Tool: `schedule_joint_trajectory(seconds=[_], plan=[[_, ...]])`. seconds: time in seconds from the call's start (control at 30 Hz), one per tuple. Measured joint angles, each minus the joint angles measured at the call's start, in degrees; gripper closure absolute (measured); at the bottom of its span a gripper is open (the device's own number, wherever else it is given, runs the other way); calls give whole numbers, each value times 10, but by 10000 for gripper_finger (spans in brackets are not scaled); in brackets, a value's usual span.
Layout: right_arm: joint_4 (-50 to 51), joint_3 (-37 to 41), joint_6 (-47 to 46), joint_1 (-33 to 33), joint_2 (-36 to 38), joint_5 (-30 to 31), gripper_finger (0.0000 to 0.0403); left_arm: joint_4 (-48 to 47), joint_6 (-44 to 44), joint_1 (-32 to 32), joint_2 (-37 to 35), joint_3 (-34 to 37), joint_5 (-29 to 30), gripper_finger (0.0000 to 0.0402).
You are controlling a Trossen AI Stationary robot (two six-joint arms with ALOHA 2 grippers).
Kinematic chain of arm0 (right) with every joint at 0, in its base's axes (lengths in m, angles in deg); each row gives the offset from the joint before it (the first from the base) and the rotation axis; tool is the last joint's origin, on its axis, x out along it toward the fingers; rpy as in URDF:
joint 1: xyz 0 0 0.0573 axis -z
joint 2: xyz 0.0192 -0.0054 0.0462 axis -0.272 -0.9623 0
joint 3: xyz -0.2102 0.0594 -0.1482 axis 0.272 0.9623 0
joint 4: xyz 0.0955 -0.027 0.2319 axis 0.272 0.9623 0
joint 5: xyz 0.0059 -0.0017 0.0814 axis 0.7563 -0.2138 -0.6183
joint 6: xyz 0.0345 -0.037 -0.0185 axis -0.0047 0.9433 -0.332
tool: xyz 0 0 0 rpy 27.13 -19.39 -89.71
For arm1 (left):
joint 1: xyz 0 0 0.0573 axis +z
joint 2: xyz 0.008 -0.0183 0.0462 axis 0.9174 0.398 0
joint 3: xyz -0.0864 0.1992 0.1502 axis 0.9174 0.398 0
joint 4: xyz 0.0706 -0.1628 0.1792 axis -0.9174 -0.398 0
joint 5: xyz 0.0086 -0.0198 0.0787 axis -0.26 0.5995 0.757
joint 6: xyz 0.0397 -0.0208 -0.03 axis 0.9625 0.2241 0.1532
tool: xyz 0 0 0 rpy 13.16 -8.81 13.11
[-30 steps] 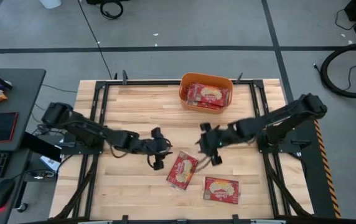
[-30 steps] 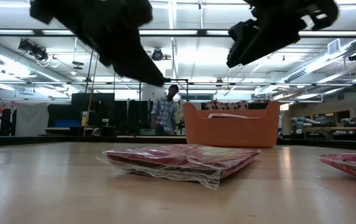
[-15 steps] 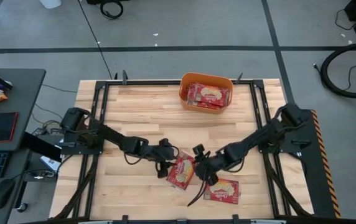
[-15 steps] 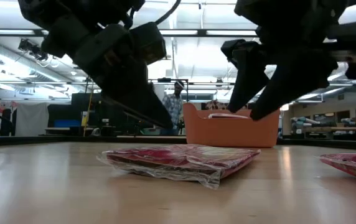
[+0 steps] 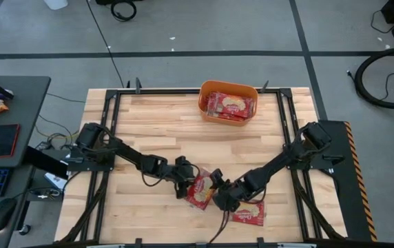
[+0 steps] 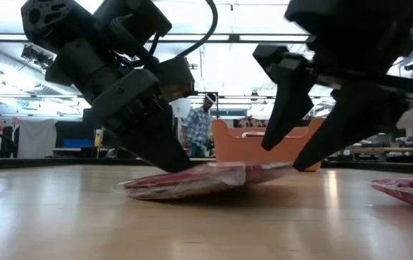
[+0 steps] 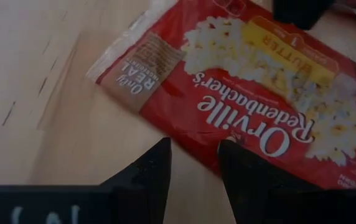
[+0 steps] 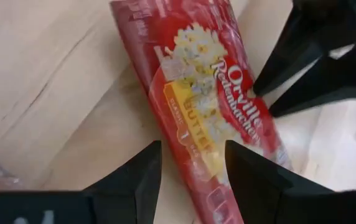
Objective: Sort popcorn bags into baskets
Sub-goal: Put the popcorn bag into the bin
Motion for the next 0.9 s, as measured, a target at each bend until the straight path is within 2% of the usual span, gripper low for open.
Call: schedule_joint_trajectory(seconds=[0.17, 0.47, 0.57, 0.67, 0.8, 0.9], plan=[[-5, 0, 24, -18, -12, 66, 222, 16, -1, -3, 7, 0, 9, 260], [-26, 1, 32, -8, -44, 81, 233, 26, 10, -3, 9, 1, 13, 260], [-30, 1, 31, -9, -44, 87, 263, 32, 26, -3, 9, 1, 12, 260], [-31, 1, 27, -9, -42, 91, 310, 27, 51, -6, 2, 2, 11, 260], [-26, -1, 25, -15, -42, 102, 376, -36, 85, -17, -55, 4, 34, 260], [18, -20, 19, -15, -42, 121, 381, -67, 110, -26, -109, 2, 68, 260]])
